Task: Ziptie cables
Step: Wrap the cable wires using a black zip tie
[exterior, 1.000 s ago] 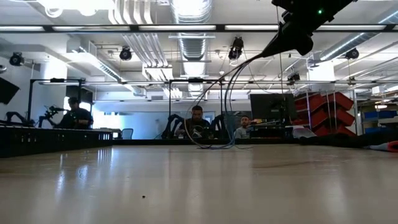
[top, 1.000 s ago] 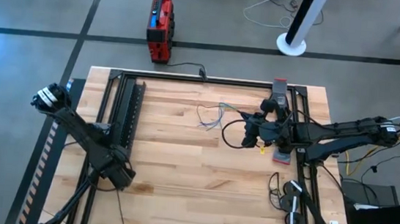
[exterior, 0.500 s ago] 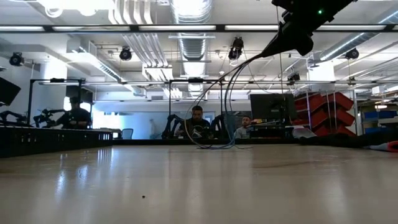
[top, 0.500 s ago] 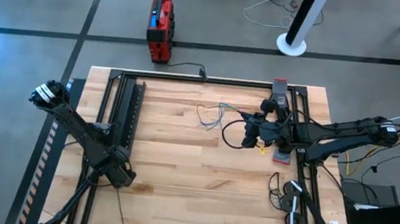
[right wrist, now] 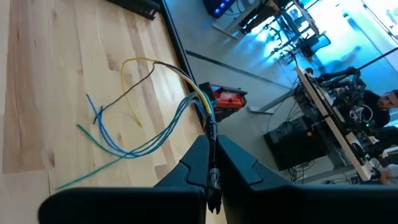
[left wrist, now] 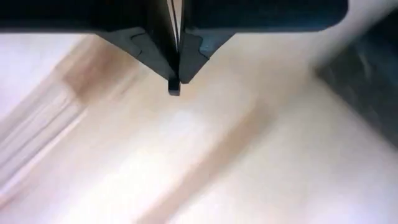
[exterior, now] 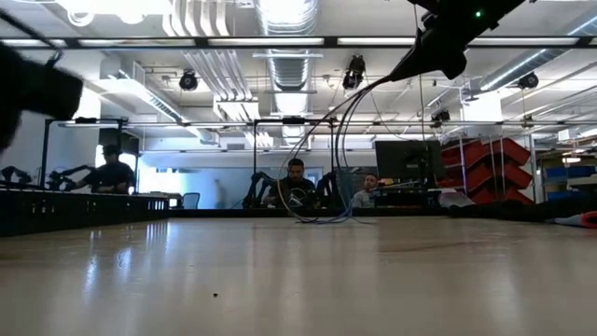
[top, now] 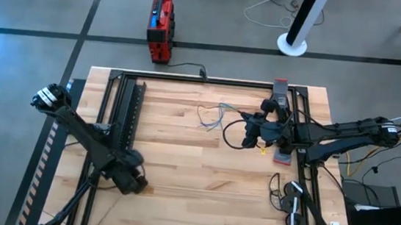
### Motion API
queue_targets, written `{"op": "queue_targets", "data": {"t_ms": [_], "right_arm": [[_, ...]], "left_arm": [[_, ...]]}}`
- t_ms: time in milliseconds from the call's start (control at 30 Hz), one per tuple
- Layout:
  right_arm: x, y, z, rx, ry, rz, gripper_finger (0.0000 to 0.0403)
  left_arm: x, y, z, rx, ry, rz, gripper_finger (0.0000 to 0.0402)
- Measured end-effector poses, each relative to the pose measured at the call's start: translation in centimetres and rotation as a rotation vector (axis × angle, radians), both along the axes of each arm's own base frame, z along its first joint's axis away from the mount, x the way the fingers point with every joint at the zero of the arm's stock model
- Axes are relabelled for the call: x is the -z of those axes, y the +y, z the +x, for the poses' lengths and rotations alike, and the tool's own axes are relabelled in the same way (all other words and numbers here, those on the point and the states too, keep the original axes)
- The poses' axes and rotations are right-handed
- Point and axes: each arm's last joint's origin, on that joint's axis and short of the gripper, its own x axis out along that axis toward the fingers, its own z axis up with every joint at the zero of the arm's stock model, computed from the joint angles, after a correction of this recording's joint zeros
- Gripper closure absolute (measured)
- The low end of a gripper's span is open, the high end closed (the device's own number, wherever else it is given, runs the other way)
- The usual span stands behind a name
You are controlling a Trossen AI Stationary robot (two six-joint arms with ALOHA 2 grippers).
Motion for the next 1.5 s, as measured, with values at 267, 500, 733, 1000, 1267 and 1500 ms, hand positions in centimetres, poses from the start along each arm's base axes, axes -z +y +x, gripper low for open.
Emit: {"op": "queue_targets", "data": {"t_ms": [267, 500, 733, 1000, 1267, 1500], "right_arm": [[0.3, 0.6, 0.7, -0.184, -0.028, 0.141, 0.04], [1.6, 1.0, 2.3, -0.282, -0.018, 0.174, 0.04], [4.2, 1.5, 4.7, -0.405, 0.007, 0.177, 0.04], [2.4, -1.9, 8.1, -0.245, -0.062, -0.247, 0.04], [-3.0, -6.2, 8.9, -0.082, -0.098, -0.357, 0.04], [-2.9, -8.4, 7.7, -0.093, -0.037, -0.262, 0.04]], "left_arm": [[-4.2, 0.0, 5.7, 0.301, -0.494, 0.379, 0.0401], [-6.8, 1.6, 9.0, 0.455, -0.773, 0.75, 0.0401], [-5.8, 6.6, 9.2, 0.456, -0.897, 0.941, 0.0401], [-11.0, 13.9, 6.8, 0.486, -1.09, 1.066, 0.0401], [-15.3, 16.1, 5.5, 0.614, -1.252, 1.27, 0.0401], [-11.5, 16.1, 9.8, 0.771, -1.263, 1.113, 0.0401]]}}
